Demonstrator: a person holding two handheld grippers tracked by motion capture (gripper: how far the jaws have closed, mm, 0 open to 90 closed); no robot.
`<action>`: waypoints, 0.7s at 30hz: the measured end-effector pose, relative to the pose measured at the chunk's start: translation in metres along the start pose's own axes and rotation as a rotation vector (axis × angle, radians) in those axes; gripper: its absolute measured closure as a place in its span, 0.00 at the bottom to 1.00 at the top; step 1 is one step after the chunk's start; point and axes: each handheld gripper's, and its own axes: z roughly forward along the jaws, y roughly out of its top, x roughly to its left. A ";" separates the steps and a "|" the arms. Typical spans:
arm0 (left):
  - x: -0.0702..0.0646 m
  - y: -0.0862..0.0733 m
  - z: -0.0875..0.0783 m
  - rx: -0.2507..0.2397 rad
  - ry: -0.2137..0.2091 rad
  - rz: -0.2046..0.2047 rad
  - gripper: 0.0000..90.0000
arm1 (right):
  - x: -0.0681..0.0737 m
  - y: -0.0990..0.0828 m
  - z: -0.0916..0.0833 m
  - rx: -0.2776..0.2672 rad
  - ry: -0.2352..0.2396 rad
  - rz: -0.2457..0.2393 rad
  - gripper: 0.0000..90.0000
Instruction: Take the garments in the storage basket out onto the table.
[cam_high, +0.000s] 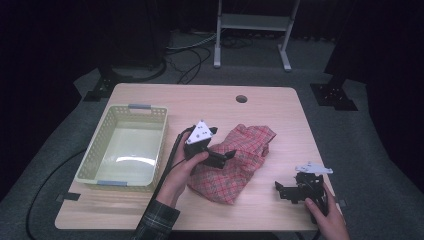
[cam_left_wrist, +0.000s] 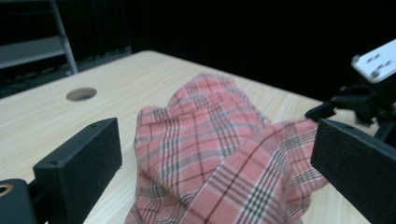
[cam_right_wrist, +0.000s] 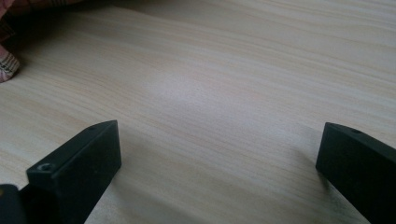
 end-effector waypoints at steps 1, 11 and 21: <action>0.000 0.000 0.000 0.000 0.000 0.000 0.02 | 0.000 0.000 0.000 0.000 0.000 0.000 0.00; -0.003 0.004 -0.021 -0.078 0.013 0.017 0.02 | 0.000 0.000 0.000 0.001 0.000 -0.001 0.00; -0.008 -0.005 -0.043 -0.137 0.033 0.041 0.02 | 0.000 0.000 0.000 0.001 0.000 -0.002 0.00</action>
